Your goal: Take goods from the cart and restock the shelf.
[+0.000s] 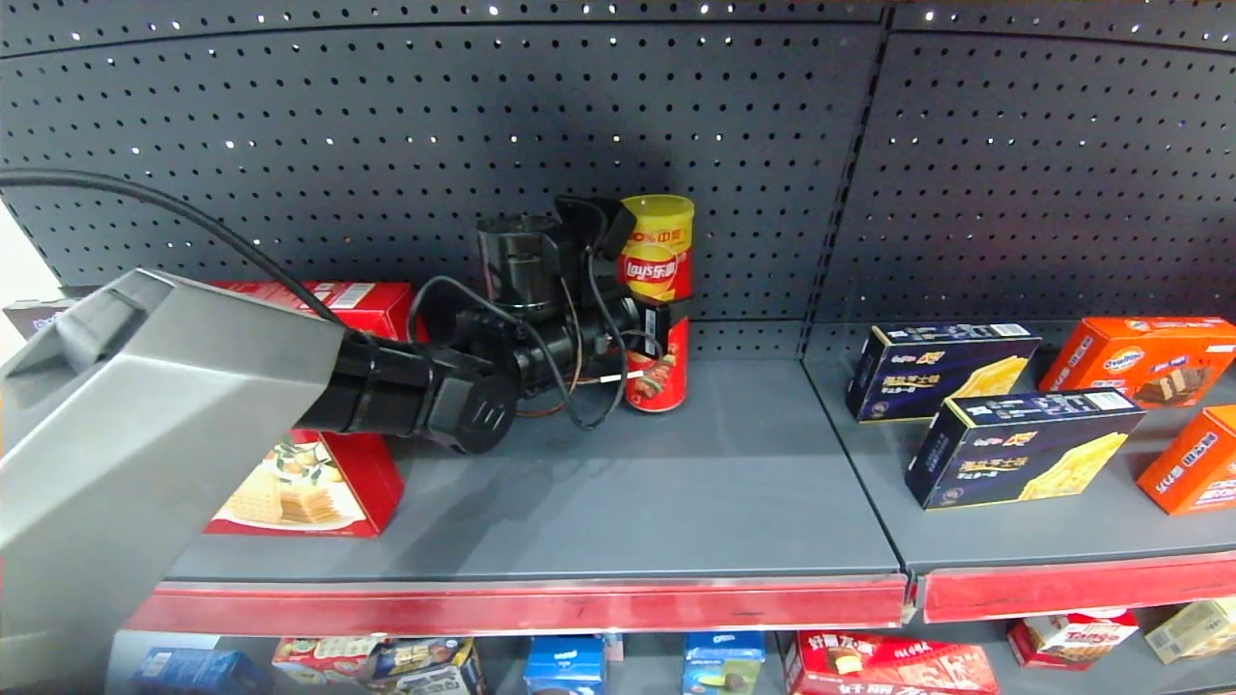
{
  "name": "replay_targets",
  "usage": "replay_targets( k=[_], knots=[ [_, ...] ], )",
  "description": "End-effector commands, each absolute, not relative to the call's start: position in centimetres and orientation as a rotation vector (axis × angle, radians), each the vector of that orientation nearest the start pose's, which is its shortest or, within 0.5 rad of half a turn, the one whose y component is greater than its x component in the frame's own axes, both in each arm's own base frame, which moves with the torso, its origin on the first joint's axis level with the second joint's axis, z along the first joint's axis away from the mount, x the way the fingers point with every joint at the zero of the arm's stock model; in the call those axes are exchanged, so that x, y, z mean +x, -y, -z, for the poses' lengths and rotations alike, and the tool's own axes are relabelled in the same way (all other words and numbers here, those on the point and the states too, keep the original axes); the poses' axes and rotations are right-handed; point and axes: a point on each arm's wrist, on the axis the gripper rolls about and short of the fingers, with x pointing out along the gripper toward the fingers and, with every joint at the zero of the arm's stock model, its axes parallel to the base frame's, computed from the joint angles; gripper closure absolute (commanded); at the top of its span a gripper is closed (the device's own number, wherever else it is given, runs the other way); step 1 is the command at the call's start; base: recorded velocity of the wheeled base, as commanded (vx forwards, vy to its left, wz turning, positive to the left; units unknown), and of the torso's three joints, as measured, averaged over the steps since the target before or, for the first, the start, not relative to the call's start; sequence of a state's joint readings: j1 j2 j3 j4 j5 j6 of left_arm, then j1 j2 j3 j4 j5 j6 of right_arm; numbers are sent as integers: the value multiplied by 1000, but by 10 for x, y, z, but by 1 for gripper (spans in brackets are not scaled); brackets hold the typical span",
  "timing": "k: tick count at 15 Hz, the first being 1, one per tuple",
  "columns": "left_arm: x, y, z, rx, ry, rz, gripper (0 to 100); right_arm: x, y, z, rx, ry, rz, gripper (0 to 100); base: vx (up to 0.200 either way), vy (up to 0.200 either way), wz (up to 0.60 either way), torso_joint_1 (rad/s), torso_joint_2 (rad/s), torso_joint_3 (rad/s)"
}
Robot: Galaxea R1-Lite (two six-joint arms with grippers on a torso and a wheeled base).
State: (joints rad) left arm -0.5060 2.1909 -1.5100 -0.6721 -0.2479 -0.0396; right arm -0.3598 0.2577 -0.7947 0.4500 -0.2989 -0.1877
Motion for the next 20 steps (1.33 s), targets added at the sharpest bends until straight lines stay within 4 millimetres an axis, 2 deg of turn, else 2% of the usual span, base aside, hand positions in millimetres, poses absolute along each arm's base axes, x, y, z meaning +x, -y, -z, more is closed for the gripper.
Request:
replay_targets(
  k=[1, 7, 10, 15, 20],
  knots=[
    [379, 217, -215, -40, 2, 756, 100, -78, -22, -239, -183, 43, 658, 100, 0, 0, 0, 0, 0, 0],
    [314, 188, -222, -24, -67, 746, 100, -89, -25, -238, -181, 83, 661, 100, 0, 0, 0, 0, 0, 0],
    [292, 186, -221, -19, -87, 771, 100, -91, -26, -239, -181, 90, 658, 100, 0, 0, 0, 0, 0, 0],
    [281, 190, -209, -10, -132, 765, 100, -93, -26, -241, -181, 101, 659, 100, 0, 0, 0, 0, 0, 0],
    [275, 182, -191, -6, -177, 751, 100, -93, -26, -241, -181, 99, 660, 100, 0, 0, 0, 0, 0, 0]
  ],
)
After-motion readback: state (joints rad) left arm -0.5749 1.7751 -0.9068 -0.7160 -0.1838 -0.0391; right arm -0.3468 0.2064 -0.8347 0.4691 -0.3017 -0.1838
